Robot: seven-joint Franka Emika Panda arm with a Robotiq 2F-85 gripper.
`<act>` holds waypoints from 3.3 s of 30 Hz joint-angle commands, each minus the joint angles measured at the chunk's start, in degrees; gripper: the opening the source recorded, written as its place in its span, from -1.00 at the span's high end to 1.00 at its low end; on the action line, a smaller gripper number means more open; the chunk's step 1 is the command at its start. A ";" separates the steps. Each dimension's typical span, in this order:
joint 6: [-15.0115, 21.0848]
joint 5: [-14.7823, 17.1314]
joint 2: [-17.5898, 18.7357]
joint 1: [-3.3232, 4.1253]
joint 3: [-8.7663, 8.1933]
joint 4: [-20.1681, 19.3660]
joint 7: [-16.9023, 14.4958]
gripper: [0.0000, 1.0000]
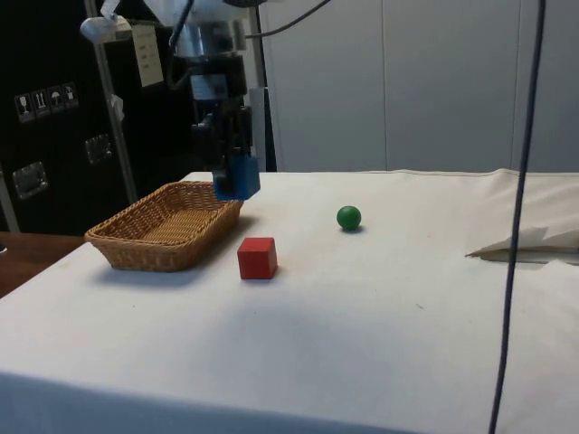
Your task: Place all non-red objects into the basket.
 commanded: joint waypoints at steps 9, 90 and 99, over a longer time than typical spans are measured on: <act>-2.98 1.20 6.42 -0.97 -2.01 8.31 -3.27 0.96; -3.78 13.98 39.99 -3.84 -9.45 44.12 -12.49 -1.00; -4.18 13.92 39.08 -3.78 -9.80 43.32 -12.95 -1.00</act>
